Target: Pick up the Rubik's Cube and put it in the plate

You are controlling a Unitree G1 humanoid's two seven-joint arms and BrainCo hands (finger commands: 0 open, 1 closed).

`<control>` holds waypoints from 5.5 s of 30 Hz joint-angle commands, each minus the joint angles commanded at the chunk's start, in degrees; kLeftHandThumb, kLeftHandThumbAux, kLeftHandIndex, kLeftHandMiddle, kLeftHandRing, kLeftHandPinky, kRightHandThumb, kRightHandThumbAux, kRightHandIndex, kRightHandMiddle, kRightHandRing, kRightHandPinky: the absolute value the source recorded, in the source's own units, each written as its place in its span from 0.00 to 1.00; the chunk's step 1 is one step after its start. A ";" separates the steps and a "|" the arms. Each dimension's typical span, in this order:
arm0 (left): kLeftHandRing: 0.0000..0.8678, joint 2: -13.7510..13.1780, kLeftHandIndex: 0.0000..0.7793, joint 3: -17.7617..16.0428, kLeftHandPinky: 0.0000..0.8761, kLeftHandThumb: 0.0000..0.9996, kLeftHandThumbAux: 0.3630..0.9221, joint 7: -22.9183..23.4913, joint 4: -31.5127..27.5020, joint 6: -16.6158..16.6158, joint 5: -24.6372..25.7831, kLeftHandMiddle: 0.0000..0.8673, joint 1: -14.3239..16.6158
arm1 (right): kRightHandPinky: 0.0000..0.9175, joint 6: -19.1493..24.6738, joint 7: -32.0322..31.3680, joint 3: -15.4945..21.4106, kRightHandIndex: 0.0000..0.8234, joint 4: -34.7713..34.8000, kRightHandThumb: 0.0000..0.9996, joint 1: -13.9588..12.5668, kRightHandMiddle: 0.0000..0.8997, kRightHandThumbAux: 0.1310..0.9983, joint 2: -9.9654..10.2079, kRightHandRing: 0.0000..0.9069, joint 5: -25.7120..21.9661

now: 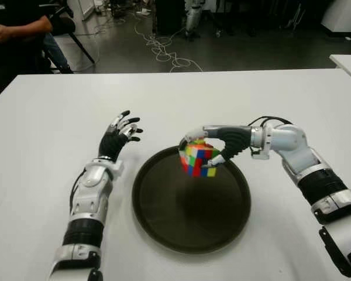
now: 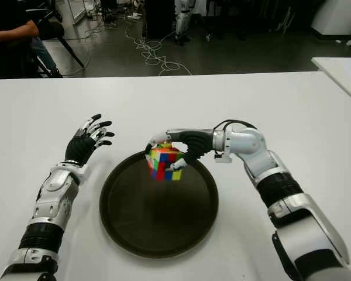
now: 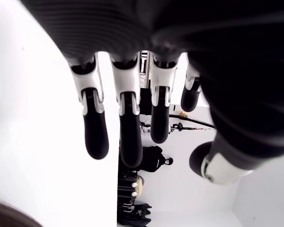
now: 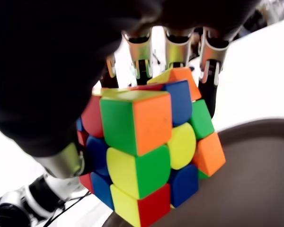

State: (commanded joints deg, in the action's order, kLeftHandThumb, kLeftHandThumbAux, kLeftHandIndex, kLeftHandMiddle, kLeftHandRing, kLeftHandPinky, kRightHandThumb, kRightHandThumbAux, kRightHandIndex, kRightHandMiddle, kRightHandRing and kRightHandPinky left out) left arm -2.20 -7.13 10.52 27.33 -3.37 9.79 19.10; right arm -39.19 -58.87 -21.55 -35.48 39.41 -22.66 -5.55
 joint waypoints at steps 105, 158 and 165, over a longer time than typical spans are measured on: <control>0.42 -0.28 0.13 0.96 0.48 0.66 0.51 -0.21 -1.66 -0.10 0.00 0.30 -1.04 | 0.01 12.17 16.04 20.91 0.00 1.82 0.01 -2.39 0.03 0.59 5.42 0.02 1.34; 0.41 -0.59 0.14 0.83 0.47 0.65 0.52 -0.50 0.48 -2.12 -0.95 0.30 -0.23 | 0.38 26.11 61.22 28.33 0.23 -13.99 0.19 -7.34 0.31 0.80 20.28 0.33 3.21; 0.39 -0.65 0.15 0.76 0.47 0.65 0.51 -0.84 0.52 -2.69 -1.44 0.31 -0.18 | 0.37 22.86 62.72 26.46 0.20 -14.40 0.12 -7.16 0.29 0.78 19.96 0.32 6.38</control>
State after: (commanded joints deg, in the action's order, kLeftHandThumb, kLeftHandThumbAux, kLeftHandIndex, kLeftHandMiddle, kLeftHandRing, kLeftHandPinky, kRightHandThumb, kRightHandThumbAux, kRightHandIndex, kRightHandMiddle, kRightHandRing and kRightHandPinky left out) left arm -2.85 -6.36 9.68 27.85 -6.06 8.35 18.91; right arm -16.33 3.86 4.91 -49.88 32.25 -2.70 0.83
